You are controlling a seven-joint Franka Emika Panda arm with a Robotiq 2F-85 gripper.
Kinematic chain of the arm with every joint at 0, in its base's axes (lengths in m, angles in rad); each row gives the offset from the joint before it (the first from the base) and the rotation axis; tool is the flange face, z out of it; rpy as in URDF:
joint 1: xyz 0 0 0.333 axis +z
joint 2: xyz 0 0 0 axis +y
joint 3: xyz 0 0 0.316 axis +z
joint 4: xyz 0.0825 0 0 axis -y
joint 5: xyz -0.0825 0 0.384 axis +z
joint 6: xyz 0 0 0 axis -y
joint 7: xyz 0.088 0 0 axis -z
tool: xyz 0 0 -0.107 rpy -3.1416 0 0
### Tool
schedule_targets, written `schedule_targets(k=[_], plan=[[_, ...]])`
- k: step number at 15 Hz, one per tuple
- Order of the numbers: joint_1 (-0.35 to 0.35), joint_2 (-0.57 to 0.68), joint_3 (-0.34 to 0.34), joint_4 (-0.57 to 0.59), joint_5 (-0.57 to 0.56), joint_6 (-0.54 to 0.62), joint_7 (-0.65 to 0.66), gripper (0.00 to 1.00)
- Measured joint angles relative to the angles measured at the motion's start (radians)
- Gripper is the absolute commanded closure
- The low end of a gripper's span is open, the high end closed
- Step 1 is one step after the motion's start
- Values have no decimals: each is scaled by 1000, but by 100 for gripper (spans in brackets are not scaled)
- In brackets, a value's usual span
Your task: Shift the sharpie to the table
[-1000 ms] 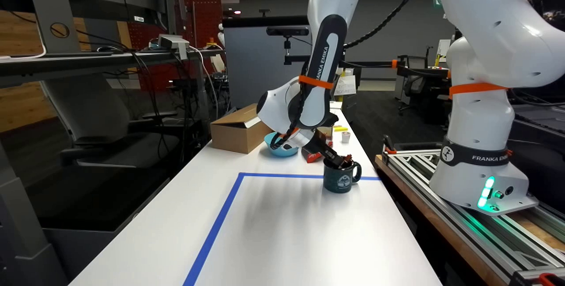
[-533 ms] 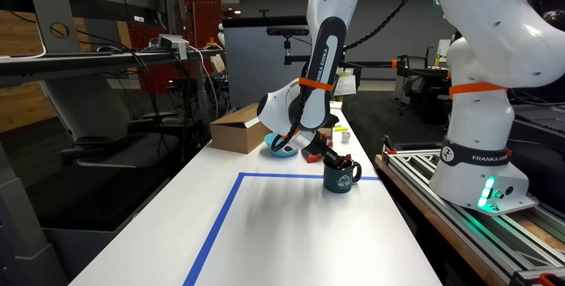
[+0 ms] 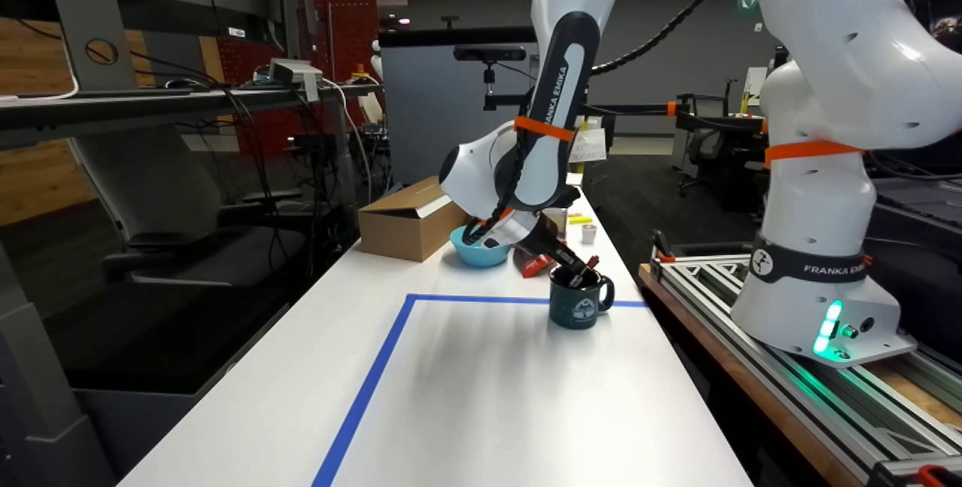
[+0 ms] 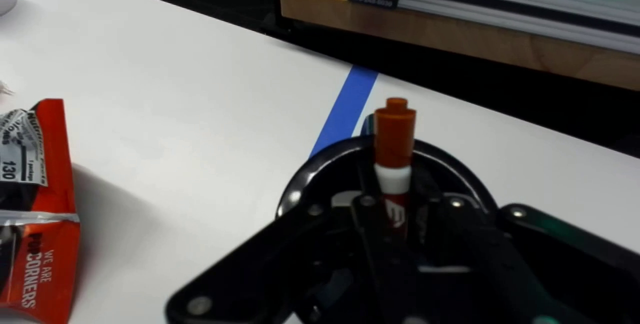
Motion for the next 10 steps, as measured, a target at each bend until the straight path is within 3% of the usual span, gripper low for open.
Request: schedule_targets(k=[10], plan=[[2, -295, 0, -154, 0, -50, -17, 95]])
